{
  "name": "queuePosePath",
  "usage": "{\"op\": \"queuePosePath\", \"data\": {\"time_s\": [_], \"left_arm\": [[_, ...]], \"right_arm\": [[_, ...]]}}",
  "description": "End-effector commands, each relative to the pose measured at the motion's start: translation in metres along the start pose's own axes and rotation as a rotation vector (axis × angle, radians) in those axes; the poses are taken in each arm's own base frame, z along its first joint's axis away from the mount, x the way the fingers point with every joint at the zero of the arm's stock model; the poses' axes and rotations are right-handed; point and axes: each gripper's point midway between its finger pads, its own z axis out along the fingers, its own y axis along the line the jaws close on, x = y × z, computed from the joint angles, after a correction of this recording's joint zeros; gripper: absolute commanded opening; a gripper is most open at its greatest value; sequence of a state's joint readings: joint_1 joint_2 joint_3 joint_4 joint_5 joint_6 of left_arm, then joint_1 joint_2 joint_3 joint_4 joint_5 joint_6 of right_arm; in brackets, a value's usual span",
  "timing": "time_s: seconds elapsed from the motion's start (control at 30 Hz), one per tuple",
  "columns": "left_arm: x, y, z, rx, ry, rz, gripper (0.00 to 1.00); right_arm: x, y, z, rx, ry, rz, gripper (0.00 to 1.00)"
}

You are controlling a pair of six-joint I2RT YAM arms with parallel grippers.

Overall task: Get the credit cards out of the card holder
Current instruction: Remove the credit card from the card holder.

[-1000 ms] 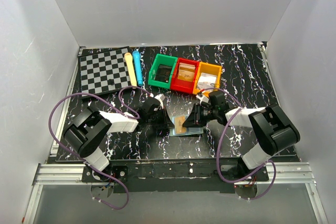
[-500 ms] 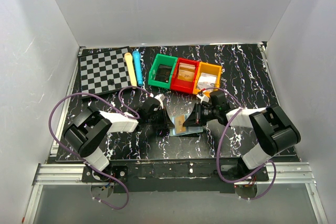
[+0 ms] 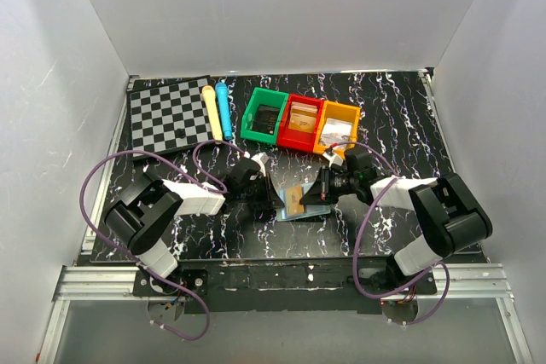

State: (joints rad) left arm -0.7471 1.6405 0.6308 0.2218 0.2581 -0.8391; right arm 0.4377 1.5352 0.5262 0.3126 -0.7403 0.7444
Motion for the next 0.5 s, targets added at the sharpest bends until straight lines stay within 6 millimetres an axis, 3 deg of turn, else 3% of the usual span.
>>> {"op": "queuePosePath", "data": {"time_s": [0.0,0.47], "left_arm": [[0.0284,0.0435,0.0003,-0.15,0.082,-0.014,0.0],[0.0303,0.0472,0.0002,-0.163,0.088,-0.017,0.0]], "right_arm": [[-0.0033,0.0108,-0.0067,-0.038,-0.012,-0.042,0.02],[-0.0033,0.0045,-0.0131,-0.004,-0.015,-0.037,0.1]]}}
